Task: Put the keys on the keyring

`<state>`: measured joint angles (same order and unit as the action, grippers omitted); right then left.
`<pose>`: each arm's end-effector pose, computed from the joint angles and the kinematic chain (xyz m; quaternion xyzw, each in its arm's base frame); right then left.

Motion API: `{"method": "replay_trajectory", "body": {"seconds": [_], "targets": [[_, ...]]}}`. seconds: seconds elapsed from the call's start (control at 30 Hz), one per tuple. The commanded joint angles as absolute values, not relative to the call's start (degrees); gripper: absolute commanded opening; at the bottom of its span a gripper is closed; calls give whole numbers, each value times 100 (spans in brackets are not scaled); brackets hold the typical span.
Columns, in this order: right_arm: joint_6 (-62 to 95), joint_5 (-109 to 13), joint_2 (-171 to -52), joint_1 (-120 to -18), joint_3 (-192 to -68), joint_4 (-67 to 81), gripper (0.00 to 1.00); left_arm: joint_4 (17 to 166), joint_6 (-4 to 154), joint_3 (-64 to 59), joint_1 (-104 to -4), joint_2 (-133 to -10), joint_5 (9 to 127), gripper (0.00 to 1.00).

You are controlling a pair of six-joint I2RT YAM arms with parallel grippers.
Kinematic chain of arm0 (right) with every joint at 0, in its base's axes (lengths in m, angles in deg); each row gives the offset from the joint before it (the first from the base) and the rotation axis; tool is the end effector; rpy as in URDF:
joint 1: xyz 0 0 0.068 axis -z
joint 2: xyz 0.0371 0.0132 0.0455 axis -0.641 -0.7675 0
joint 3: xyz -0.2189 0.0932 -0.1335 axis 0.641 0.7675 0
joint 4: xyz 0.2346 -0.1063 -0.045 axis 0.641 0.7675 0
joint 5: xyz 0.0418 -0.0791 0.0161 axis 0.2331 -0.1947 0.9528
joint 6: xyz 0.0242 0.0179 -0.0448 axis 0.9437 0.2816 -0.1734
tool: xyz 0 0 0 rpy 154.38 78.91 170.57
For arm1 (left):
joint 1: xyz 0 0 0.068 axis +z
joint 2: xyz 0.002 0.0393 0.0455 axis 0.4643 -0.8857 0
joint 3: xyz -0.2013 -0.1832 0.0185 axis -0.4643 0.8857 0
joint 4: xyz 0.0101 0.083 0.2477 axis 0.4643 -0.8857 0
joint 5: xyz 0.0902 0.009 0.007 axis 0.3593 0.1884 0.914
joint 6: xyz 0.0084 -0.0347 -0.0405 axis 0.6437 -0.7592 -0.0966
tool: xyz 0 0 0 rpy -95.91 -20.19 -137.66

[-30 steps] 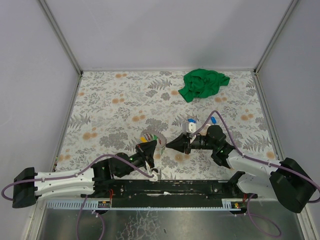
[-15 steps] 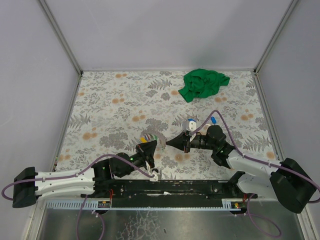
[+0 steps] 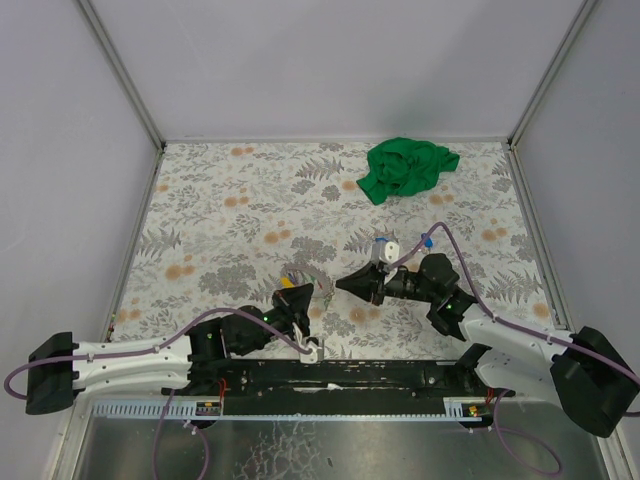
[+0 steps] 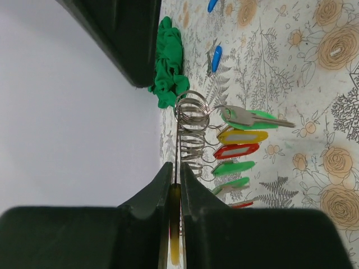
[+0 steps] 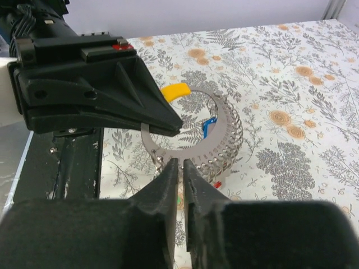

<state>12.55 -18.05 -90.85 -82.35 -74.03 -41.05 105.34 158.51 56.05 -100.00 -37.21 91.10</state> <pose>0.1449 0.1619 0.2400 -0.4381 0.5125 0.4676 0.5716 0.0610 -0.1613 0.2037 0.7066 0.3162 0.0961 0.6257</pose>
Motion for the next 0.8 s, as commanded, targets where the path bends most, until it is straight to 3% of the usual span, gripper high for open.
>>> {"method": "replay_trajectory", "body": {"seconds": [0.0,0.23,0.77], "targets": [[863,-1656,-8757,-8265,-7625,-3472,19,10687,16058,5516,-10017,-3572,9362,0],[688,-1154,-9099,-8267,-7705,-3475,29,10552,16132,5513,-10020,-3413,9271,0],[1003,-1116,-9562,-8276,-7695,-4153,30,10480,15995,5408,-10016,-3631,9028,0]]}}
